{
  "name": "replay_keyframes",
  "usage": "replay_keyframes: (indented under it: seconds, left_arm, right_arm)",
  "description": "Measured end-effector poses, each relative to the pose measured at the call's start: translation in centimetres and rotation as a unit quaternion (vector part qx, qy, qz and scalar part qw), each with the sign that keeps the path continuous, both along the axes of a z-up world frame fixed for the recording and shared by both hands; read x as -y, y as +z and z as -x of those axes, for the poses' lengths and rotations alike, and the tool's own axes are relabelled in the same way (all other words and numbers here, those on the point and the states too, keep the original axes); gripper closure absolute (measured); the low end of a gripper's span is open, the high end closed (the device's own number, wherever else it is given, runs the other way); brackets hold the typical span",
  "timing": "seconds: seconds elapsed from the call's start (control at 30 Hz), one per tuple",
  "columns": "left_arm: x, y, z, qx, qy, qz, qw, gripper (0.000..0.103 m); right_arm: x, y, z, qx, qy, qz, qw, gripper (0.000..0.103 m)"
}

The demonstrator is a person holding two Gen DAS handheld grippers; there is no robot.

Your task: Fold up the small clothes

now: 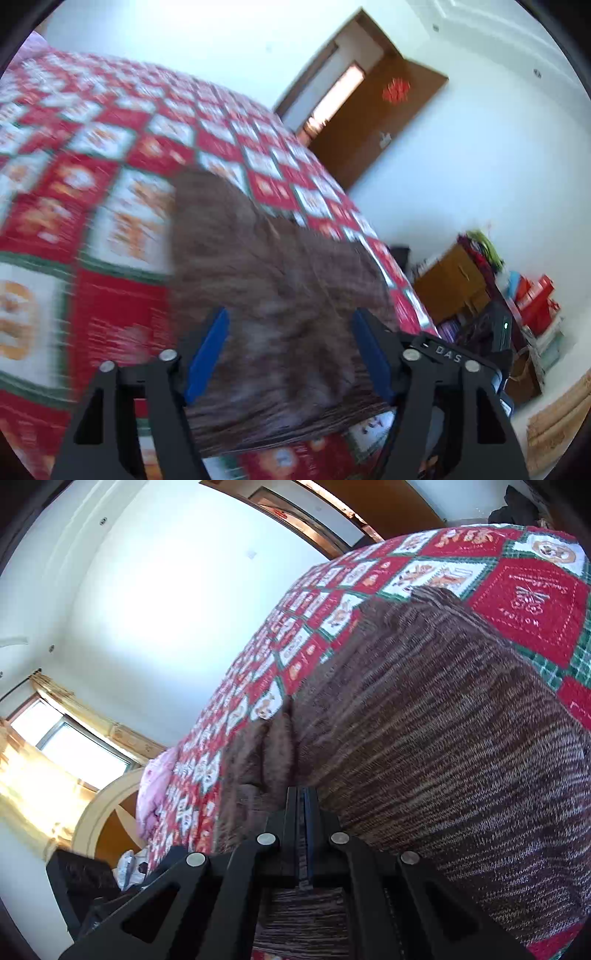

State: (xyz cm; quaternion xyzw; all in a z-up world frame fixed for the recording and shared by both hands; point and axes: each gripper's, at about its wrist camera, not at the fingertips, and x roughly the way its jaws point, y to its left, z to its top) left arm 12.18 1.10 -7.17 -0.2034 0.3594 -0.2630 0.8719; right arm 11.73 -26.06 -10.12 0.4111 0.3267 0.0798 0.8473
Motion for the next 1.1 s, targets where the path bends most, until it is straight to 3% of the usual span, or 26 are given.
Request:
replay_keyframes:
  seconds: [0.13,0.17,0.2,0.27,0.3,0.37,0.53,0.57,0.6,0.67,0.77,0.9,1.03,1.1]
  left_arm:
    - [-4.0,-0.3,-1.1,0.01,0.079,-0.038,0.9961,0.019]
    - [-4.8,-0.9,-1.5,0.005,0.094,-0.04,0.9948,0.019]
    - [-5.6,-1.6,-1.8,-0.001,0.107,-0.035,0.9936,0.02]
    - [-6.7,-3.8,-2.3,-0.03,0.121,-0.002,0.9921,0.02]
    - [-7.0,-4.5,-2.4,-0.043,0.121,0.015,0.9916,0.021]
    - [-7.2,-4.4,-2.4,-0.031,0.125,0.032,0.9912,0.021]
    - [-6.6,-4.6,-2.5,-0.026,0.123,0.014,0.992,0.021]
    - [-6.5,-4.6,-2.6,-0.026,0.121,0.01,0.9923,0.021]
    - [-6.4,-4.6,-2.7,-0.027,0.12,0.008,0.9924,0.02]
    - [-6.6,-4.7,-2.6,-0.027,0.119,0.012,0.9924,0.02]
    - [-7.2,-4.8,-2.7,-0.027,0.119,0.018,0.9924,0.02]
    - [-7.2,-4.7,-2.4,-0.025,0.117,0.017,0.9927,0.02]
    - [-6.9,-4.6,-2.3,-0.024,0.114,0.009,0.9932,0.017]
    - [-6.8,-4.7,-2.4,-0.024,0.114,0.005,0.9932,0.017]
  right_arm:
    - [-0.1,1.4,0.2,0.026,0.016,-0.009,1.0,0.094]
    - [-0.5,2.0,0.2,0.035,0.025,-0.002,0.999,0.083]
    - [-1.1,2.9,0.1,0.046,0.038,0.014,0.998,0.064]
    - [-2.8,4.7,-0.8,0.06,0.07,0.064,0.994,0.037]
    - [-3.4,5.1,-1.4,0.061,0.08,0.08,0.992,0.036]
    - [-4.7,5.4,-3.5,0.046,0.101,0.115,0.987,0.036]
    - [-7.6,3.1,-8.7,-0.001,0.165,0.15,0.975,0.049]
    - [-8.3,2.5,-9.3,-0.007,0.172,0.165,0.971,0.066]
    - [-9.0,1.9,-9.8,-0.019,0.18,0.184,0.966,0.099]
    - [-9.7,1.1,-9.7,-0.031,0.183,0.196,0.963,0.098]
    - [-8.6,2.2,-7.6,-0.002,0.152,0.209,0.966,0.098]
    - [-5.4,2.4,-5.7,-0.007,0.094,0.196,0.976,0.098]
    - [-4.4,0.3,-5.8,-0.031,0.093,0.165,0.981,0.096]
    - [-4.2,0.3,-5.9,-0.029,0.091,0.149,0.984,0.089]
